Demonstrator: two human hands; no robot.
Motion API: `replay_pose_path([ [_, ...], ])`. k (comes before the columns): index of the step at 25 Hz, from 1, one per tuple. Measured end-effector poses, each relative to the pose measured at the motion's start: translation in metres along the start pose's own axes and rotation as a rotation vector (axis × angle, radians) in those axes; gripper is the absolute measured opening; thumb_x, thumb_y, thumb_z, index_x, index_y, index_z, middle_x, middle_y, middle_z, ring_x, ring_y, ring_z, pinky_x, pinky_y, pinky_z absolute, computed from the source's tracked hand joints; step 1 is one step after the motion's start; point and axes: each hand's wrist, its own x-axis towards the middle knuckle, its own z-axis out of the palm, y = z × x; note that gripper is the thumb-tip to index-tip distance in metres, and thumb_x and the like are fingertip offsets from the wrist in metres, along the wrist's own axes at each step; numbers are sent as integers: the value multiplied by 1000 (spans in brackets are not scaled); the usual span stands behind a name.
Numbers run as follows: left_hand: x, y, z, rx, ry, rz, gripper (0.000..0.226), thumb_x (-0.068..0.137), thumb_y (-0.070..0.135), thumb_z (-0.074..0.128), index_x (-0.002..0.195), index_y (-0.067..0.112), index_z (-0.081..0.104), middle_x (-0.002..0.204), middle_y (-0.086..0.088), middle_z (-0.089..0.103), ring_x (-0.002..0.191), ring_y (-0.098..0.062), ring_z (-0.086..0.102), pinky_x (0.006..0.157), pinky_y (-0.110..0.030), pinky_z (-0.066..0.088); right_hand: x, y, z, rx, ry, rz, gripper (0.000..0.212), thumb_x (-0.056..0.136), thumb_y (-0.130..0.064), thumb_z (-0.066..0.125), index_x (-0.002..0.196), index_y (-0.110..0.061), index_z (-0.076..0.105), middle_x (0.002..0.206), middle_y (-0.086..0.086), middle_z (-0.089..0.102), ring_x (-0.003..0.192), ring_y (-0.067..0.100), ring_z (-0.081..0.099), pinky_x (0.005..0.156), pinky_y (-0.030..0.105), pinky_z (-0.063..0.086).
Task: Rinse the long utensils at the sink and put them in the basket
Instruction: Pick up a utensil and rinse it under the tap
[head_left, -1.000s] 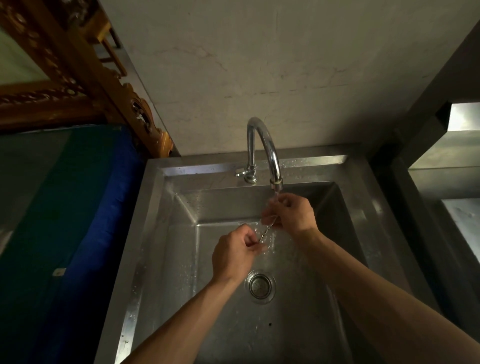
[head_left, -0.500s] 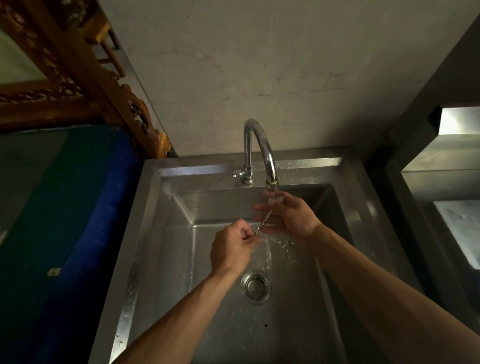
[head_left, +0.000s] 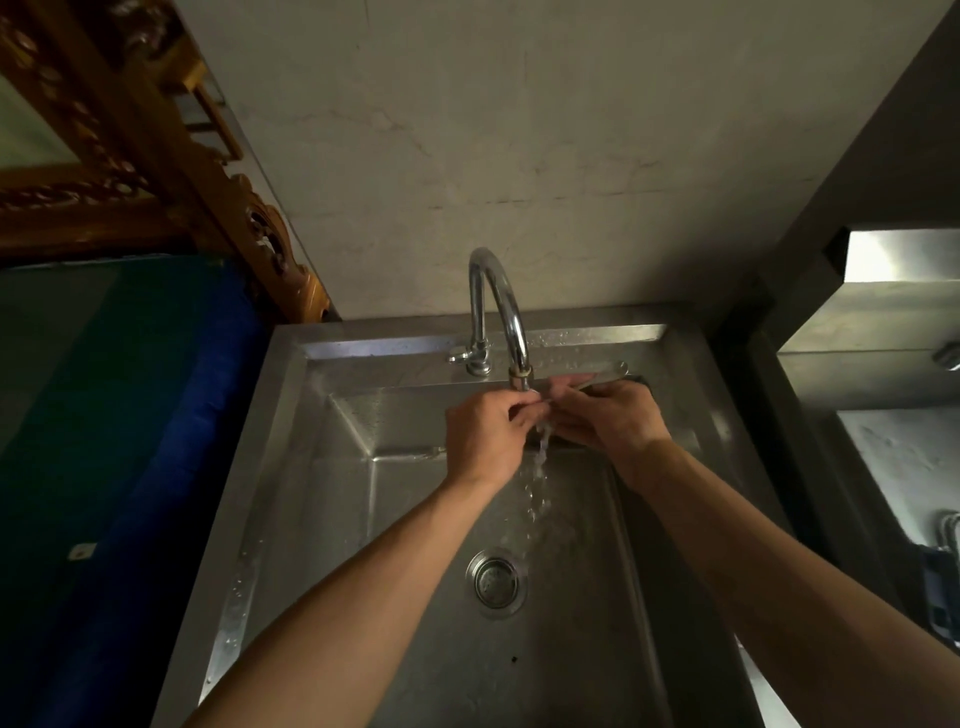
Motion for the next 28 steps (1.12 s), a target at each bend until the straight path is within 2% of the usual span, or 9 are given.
replay_pose_path([
  [5, 6, -7, -1, -99, -153, 17, 18, 87, 25, 67, 103, 19, 74, 96, 5, 75, 82, -13, 70, 76, -26, 55, -1, -5, -20, 143, 77, -24, 19, 86, -11, 69, 102, 0, 69, 89, 17, 75, 78, 25, 74, 69, 32, 62],
  [7, 6, -23, -13, -113, -176, -23, 21, 87, 23, 68, 105, 16, 73, 101, 5, 74, 86, -8, 69, 80, -22, 55, 1, -12, -34, 221, 140, -35, 15, 89, -9, 66, 102, -2, 67, 89, 15, 73, 73, 21, 73, 65, 29, 62],
  [9, 4, -39, -25, -149, -204, -83, 21, 86, 20, 69, 106, 17, 72, 99, 7, 73, 88, -2, 68, 80, -14, 52, 2, -15, -48, 242, 175, -47, 9, 91, -8, 62, 99, -7, 66, 91, 13, 72, 73, 20, 73, 68, 31, 62],
  [11, 0, -44, -30, -324, -244, -213, 17, 85, 15, 70, 100, 21, 74, 91, 9, 74, 80, 1, 67, 72, -11, 51, 1, -11, -56, 257, 175, -62, 9, 93, -7, 60, 99, -10, 65, 90, 11, 71, 76, 21, 73, 75, 34, 62],
  [14, -11, -35, -20, -585, -203, -437, 14, 82, 12, 72, 87, 25, 75, 81, 3, 76, 66, -2, 66, 55, -11, 46, -1, -2, -65, 335, 224, -76, 11, 93, -6, 60, 100, -13, 64, 86, 9, 71, 77, 20, 74, 77, 36, 61],
  [17, -20, -21, -2, -678, -172, -565, 5, 78, 19, 77, 82, 19, 74, 80, 0, 77, 60, -5, 63, 46, -15, 40, -2, 5, -77, 330, 317, -105, 11, 93, -10, 61, 102, -15, 66, 85, 5, 70, 81, 17, 72, 72, 33, 61],
  [19, -19, -13, 7, -682, -135, -621, 12, 77, 26, 79, 79, 17, 72, 75, -1, 76, 55, -4, 61, 42, -15, 38, -2, 7, -82, 326, 342, -122, 11, 93, -11, 61, 102, -15, 66, 86, 5, 71, 82, 17, 73, 73, 33, 59],
  [24, -13, -1, 9, -925, -126, -712, 9, 85, 12, 70, 92, 8, 72, 83, -8, 77, 68, -13, 69, 56, -20, 54, -7, 5, -87, 370, 371, -129, 13, 95, -13, 60, 107, -13, 66, 100, 11, 69, 89, 20, 73, 77, 36, 59],
  [28, -15, 0, 5, -908, -97, -743, 16, 78, 20, 77, 87, 8, 73, 81, -7, 76, 66, -13, 69, 56, -22, 55, -12, 1, -80, 376, 337, -136, 12, 96, -12, 58, 106, -12, 65, 96, 10, 69, 88, 20, 72, 80, 37, 58],
])
